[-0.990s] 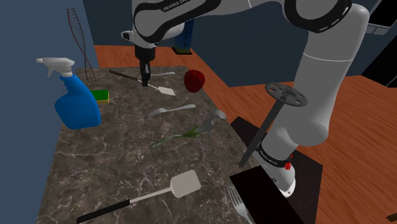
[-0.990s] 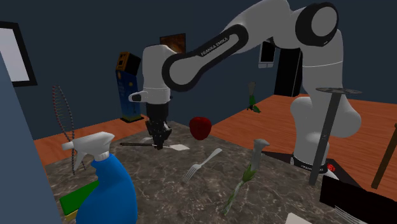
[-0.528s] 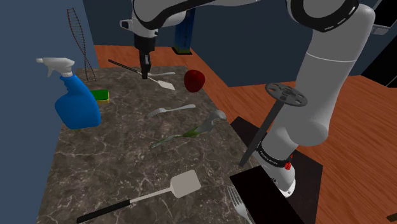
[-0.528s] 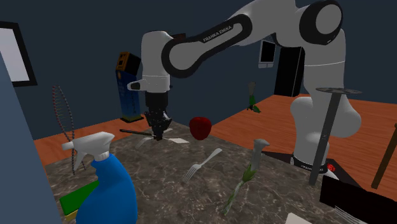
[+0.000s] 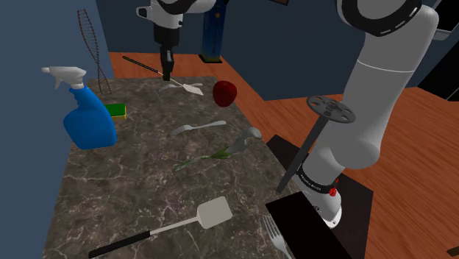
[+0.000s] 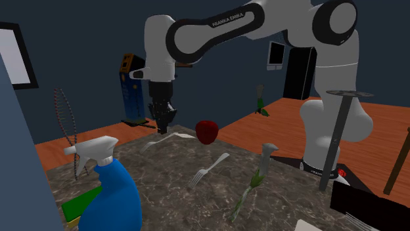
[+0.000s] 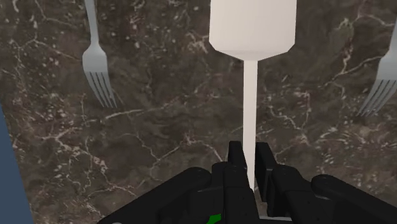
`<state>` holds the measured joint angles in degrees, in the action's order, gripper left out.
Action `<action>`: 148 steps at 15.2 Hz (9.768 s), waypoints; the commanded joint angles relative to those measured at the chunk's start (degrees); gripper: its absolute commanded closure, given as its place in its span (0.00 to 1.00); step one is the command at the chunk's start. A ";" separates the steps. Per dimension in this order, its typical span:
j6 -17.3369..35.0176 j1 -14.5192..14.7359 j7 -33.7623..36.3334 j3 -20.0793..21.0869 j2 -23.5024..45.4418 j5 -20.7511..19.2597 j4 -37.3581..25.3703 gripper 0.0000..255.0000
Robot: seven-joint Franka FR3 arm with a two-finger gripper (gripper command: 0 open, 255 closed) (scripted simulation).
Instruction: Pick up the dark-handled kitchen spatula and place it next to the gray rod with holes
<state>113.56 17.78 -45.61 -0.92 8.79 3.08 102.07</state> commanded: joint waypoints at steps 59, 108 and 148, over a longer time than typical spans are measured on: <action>-31.20 8.08 16.05 6.43 -15.78 -0.46 -16.05 1.00; -5.47 17.13 34.69 20.50 -34.02 6.17 26.37 1.00; 23.92 16.90 35.90 24.68 -23.12 5.78 45.09 1.00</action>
<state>137.44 34.69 -9.71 23.76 -14.35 8.86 147.15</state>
